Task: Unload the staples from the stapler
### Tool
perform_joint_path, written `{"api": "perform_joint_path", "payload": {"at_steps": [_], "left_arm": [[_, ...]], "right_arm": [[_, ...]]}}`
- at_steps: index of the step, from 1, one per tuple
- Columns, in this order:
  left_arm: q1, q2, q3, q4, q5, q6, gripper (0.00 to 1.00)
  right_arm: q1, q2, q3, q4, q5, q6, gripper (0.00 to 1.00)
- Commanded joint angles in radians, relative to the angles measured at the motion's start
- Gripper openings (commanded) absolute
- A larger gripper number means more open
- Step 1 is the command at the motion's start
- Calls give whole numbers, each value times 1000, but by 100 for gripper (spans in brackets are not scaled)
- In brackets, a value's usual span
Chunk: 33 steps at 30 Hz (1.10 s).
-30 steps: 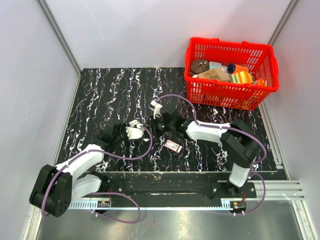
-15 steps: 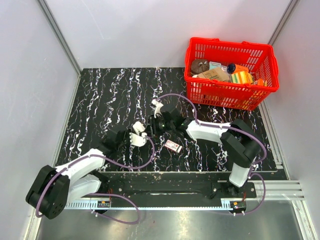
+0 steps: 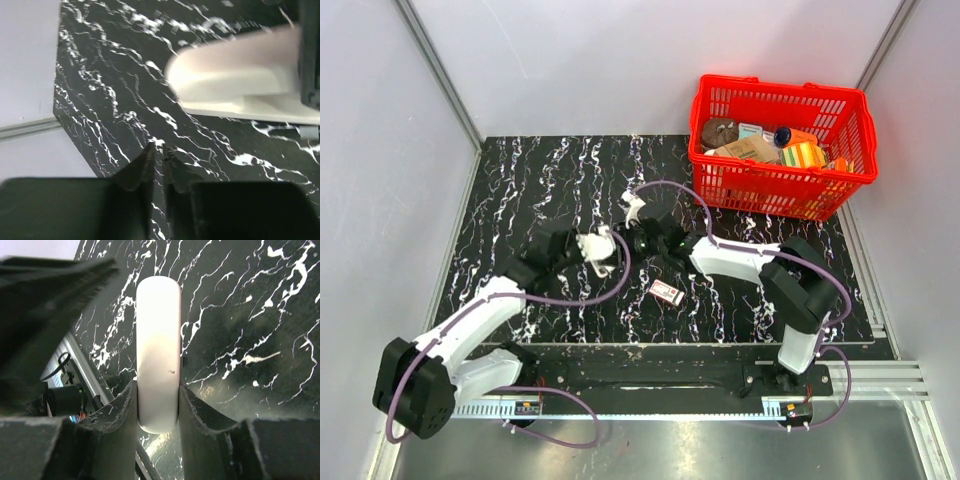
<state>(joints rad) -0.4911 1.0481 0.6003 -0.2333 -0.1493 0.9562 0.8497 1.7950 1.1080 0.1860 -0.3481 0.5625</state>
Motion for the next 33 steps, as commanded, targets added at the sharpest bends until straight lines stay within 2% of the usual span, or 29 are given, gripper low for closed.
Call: {"api": "perform_joint_path", "payload": {"at_steps": [1, 5, 6, 7, 10, 11, 14, 22, 23, 24, 28, 33], "left_arm": [[83, -30, 205, -184, 144, -296, 26], [241, -11, 318, -282, 292, -448, 56], [288, -8, 346, -303, 333, -479, 59], [328, 3, 378, -329, 387, -500, 70], [446, 32, 447, -385, 479, -569, 74], [474, 41, 463, -396, 506, -591, 86], [531, 61, 480, -419, 568, -637, 89], [546, 50, 426, -420, 582, -680, 92], [546, 47, 421, -420, 590, -680, 99], [548, 44, 417, -420, 591, -682, 99], [546, 35, 394, -420, 587, -677, 99], [546, 39, 362, -413, 583, -677, 99]], "right_arm": [[5, 49, 136, -37, 90, -13, 0], [25, 148, 294, -250, 237, -49, 0], [31, 168, 331, -290, 276, -52, 0], [35, 194, 361, -319, 312, -53, 0], [60, 269, 496, -437, 408, -64, 0], [72, 302, 548, -480, 438, -65, 0], [113, 381, 683, -574, 509, -73, 0], [173, 564, 943, -746, 590, -35, 0], [180, 582, 973, -773, 603, -26, 0], [186, 599, 993, -790, 613, -20, 0], [196, 626, 998, -794, 600, 23, 1], [207, 632, 987, -763, 561, 85, 9]]}}
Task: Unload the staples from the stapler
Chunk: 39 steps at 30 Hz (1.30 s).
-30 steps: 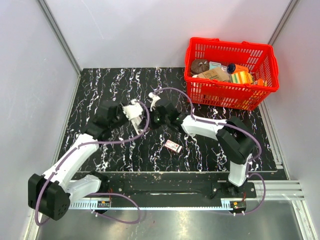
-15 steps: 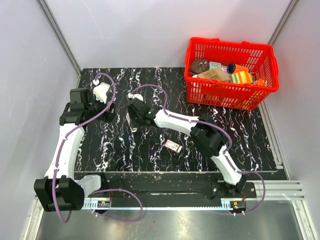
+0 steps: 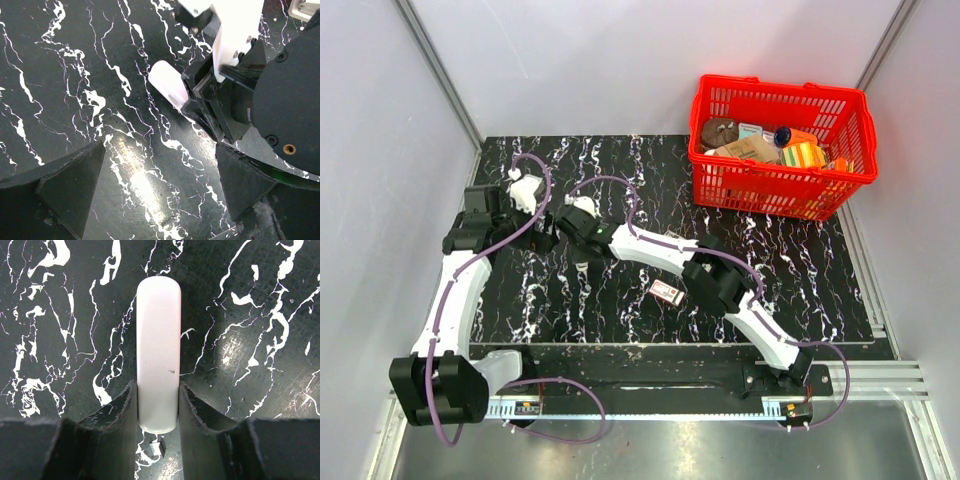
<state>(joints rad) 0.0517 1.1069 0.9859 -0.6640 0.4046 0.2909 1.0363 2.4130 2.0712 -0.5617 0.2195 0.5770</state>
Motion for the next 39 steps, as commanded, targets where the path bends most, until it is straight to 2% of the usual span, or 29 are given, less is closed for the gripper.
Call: {"api": "perform_joint_path", "payload": {"at_steps": [1, 4, 7, 10, 11, 17, 24, 28, 30, 35, 39], "left_arm": [[5, -19, -27, 23, 28, -16, 99], [4, -25, -47, 47, 27, -41, 99], [5, -39, -56, 69, 16, -61, 99], [5, -39, -53, 72, 4, -67, 99], [5, -39, -53, 72, -3, -67, 99], [5, -30, -61, 92, -27, -84, 99], [5, -25, -50, 107, -50, -96, 99], [4, 13, -18, 101, -32, -105, 99], [-4, 39, -1, 99, -12, -111, 99], [-128, 135, 34, 99, -47, -95, 98], [-260, 220, 91, 104, -82, -93, 98]], "right_arm": [[19, 17, 29, -15, -11, 89, 10], [24, 26, 50, -10, -51, 133, 11], [31, 24, 66, -9, -74, 155, 22], [33, 5, 58, -10, -86, 165, 41], [33, -6, 49, -7, -86, 165, 52], [31, -69, 7, -3, -69, 144, 82], [24, -248, -97, 6, 62, 25, 86], [-8, -388, -209, 11, 239, -104, 99], [-53, -469, -293, 13, 267, -146, 100], [-208, -647, -537, 13, 238, -264, 99], [-281, -709, -646, -41, 227, -335, 99]]}}
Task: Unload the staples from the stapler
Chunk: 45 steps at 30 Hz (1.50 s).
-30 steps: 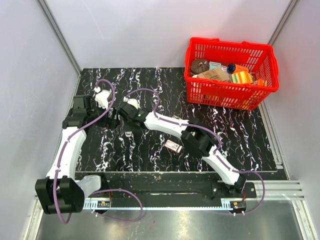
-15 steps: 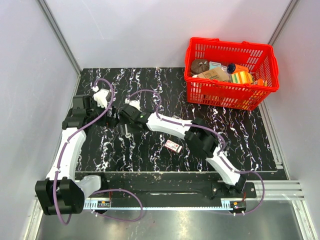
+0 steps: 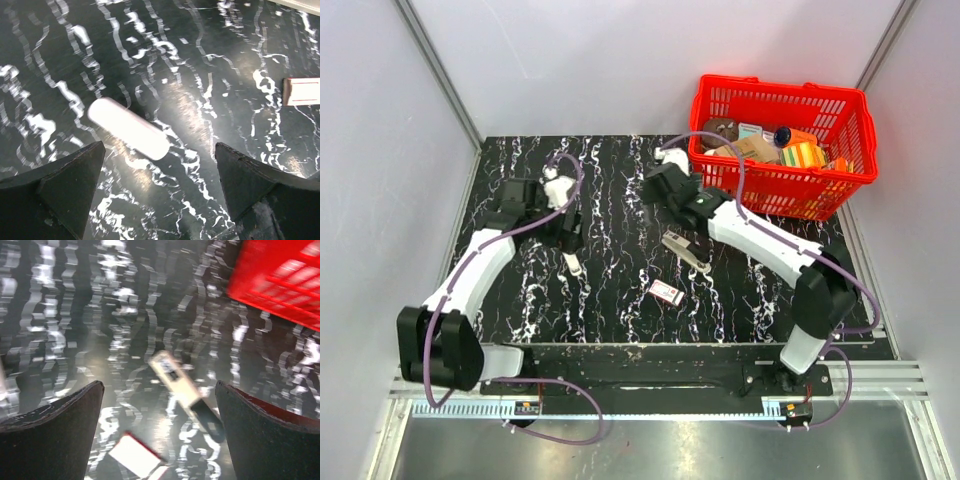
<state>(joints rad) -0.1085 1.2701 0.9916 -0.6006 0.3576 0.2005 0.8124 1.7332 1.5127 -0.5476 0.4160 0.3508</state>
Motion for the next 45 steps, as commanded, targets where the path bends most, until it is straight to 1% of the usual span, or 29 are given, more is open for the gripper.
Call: {"api": "perform_joint_path", "payload": {"at_steps": [1, 2, 3, 5, 6, 8, 12, 15, 18, 23, 26, 30, 32, 34, 37, 41, 44, 45], "left_arm": [[-130, 77, 102, 44, -43, -4, 98], [-158, 95, 126, 45, -48, -7, 98], [-181, 116, 148, 44, -49, -12, 98], [-213, 155, 188, 44, -55, -21, 98], [-221, 169, 202, 44, -57, -27, 99], [-234, 189, 217, 44, -57, -33, 99], [-237, 207, 208, 44, -60, -29, 99], [-237, 198, 188, 45, -60, -18, 99], [-237, 169, 171, 50, -57, -12, 99], [-237, 143, 163, 50, -58, -12, 99], [-237, 129, 154, 50, -55, -10, 99], [-237, 126, 145, 48, -57, 4, 99], [-235, 126, 142, 50, -58, 5, 99], [-237, 124, 137, 56, -55, 5, 99], [-237, 126, 139, 58, -52, 1, 99], [-237, 123, 139, 58, -62, 4, 99], [-237, 115, 131, 58, -62, 8, 99], [-237, 115, 130, 58, -60, 11, 99]], "right_arm": [[-68, -35, -110, -66, 23, -108, 99], [-74, -38, -132, -72, 18, -108, 99], [-79, -37, -149, -72, 20, -108, 96], [-90, -24, -173, -89, 32, -105, 88], [-93, -17, -183, -87, 29, -105, 86], [-99, 0, -192, -87, 15, -113, 84], [-113, 25, -200, -80, -20, -141, 84], [-130, 35, -213, -65, -83, -170, 84], [-136, 46, -224, -61, -103, -180, 81], [-144, 63, -230, -63, -140, -179, 73], [-147, 66, -240, -63, -170, -177, 64], [-147, 65, -247, -64, -198, -171, 47], [-145, 65, -247, -66, -213, -164, 42], [-145, 74, -241, -69, -232, -162, 42], [-145, 100, -218, -97, -243, -154, 46], [-147, 106, -216, -110, -237, -147, 49], [-147, 100, -227, -109, -232, -139, 50], [-145, 92, -233, -103, -233, -133, 48]]}}
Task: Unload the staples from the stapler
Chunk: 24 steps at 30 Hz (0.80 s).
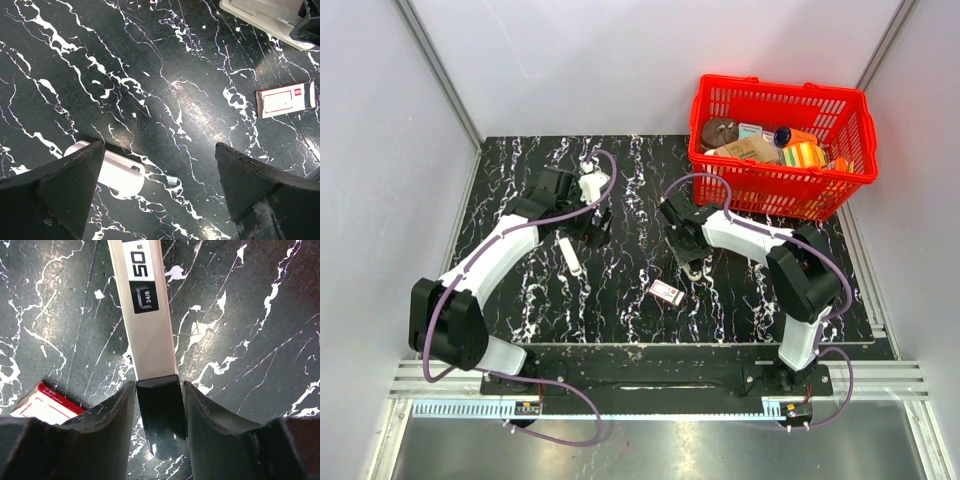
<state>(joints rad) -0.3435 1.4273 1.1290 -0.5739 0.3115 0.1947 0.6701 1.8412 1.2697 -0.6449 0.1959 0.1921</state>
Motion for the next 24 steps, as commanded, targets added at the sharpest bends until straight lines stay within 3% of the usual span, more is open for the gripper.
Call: {"api": "perform_joint_path", "payload": {"at_steps": [1, 11, 24], "left_arm": [[0, -42, -9, 25, -11, 20, 99], [-17, -22, -57, 46, 64, 12, 98], [-23, 47, -113, 149, 273, -34, 99]], "right_arm": [[-4, -23, 8, 1, -19, 30, 47], [-3, -51, 128, 105, -193, 225, 2], [11, -129, -25, 470, -248, 549, 0]]}}
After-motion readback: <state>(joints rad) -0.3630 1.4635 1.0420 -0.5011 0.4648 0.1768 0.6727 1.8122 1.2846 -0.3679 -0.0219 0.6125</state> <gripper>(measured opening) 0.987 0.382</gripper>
